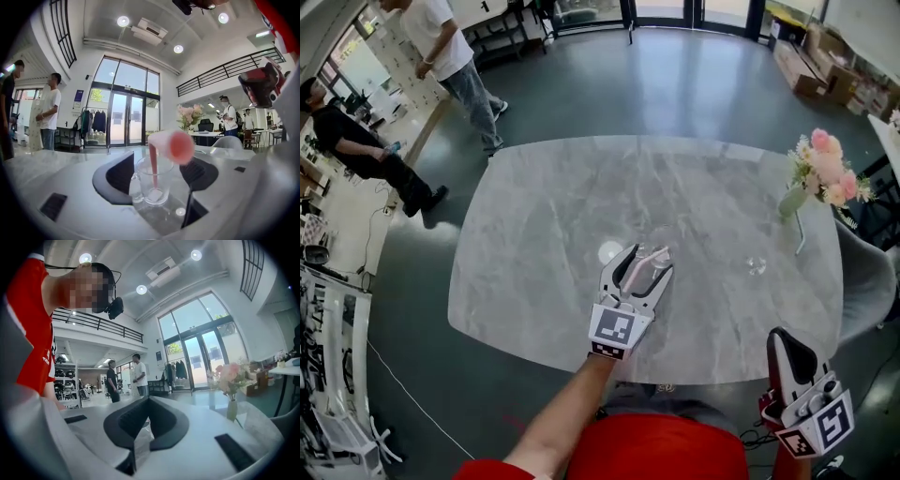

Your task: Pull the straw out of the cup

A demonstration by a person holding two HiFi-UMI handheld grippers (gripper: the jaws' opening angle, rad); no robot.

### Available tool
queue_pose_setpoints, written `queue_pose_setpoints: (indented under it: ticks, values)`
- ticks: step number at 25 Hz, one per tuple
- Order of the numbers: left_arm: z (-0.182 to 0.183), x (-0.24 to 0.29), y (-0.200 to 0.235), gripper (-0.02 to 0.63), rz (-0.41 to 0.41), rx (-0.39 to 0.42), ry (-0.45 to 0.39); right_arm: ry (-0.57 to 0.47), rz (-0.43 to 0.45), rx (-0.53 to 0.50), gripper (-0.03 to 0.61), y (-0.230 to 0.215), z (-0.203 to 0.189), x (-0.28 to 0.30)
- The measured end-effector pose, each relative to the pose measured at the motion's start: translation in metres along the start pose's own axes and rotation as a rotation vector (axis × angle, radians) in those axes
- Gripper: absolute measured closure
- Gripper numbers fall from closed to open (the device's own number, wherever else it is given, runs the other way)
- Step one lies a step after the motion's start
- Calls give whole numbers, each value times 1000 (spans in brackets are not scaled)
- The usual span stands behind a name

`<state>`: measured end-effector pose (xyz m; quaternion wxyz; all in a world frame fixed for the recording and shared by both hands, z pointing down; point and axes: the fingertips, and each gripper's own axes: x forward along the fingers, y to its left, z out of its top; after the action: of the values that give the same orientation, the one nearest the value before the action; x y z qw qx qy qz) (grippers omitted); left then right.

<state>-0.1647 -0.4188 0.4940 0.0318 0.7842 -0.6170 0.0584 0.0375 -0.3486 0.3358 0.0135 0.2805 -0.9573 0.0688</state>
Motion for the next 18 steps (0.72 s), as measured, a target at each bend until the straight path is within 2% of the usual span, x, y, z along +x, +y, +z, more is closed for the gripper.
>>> queue_pose_setpoints:
  ticks: [3, 4, 12, 18]
  values:
    - [7, 10, 2, 314, -22, -1, -26, 10, -25, 4, 571, -5, -3, 3]
    - [8, 13, 3, 335, -25, -2, -32, 14, -30, 5, 571, -6, -4, 4]
    - [4, 20, 6, 583, -24, 29, -23, 22, -48, 11, 571, -10, -6, 14]
    - [20, 14, 9, 586, -17, 1, -29, 16, -50, 17, 571, -10, -5, 18]
